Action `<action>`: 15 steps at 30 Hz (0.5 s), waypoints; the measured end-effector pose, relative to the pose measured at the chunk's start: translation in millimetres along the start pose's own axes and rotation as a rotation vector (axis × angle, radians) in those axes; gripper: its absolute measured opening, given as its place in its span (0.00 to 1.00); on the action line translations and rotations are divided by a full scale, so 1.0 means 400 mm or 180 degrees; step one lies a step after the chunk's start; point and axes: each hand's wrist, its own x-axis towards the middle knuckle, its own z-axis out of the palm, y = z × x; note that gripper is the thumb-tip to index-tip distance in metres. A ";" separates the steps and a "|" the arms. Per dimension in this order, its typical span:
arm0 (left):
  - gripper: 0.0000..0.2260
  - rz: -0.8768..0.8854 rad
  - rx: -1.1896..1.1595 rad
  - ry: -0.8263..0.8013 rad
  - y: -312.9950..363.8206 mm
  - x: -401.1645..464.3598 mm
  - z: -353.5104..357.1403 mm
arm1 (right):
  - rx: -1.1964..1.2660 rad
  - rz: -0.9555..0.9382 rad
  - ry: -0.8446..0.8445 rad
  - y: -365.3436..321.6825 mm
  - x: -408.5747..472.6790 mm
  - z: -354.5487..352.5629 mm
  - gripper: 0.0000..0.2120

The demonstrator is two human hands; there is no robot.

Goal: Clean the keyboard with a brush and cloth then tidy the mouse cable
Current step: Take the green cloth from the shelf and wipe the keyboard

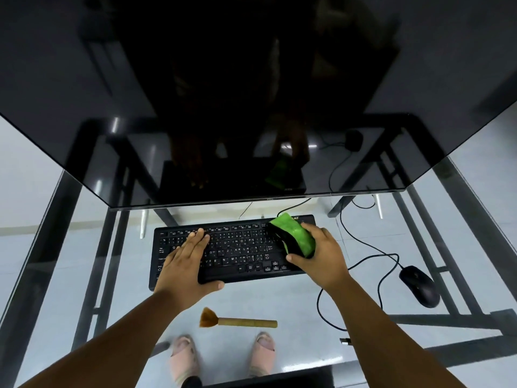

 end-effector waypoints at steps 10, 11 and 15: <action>0.17 -0.0405 -0.1321 0.0427 0.030 0.000 -0.042 | 0.2240 0.0714 -0.0243 -0.034 0.001 -0.012 0.16; 0.14 -0.0552 -0.1635 0.0460 0.041 0.003 -0.051 | 0.2509 0.0722 -0.0379 -0.039 -0.004 -0.012 0.16; 0.10 -0.0907 -0.2826 0.0082 0.107 0.025 -0.094 | 0.2990 0.0657 -0.0804 -0.070 -0.023 -0.006 0.15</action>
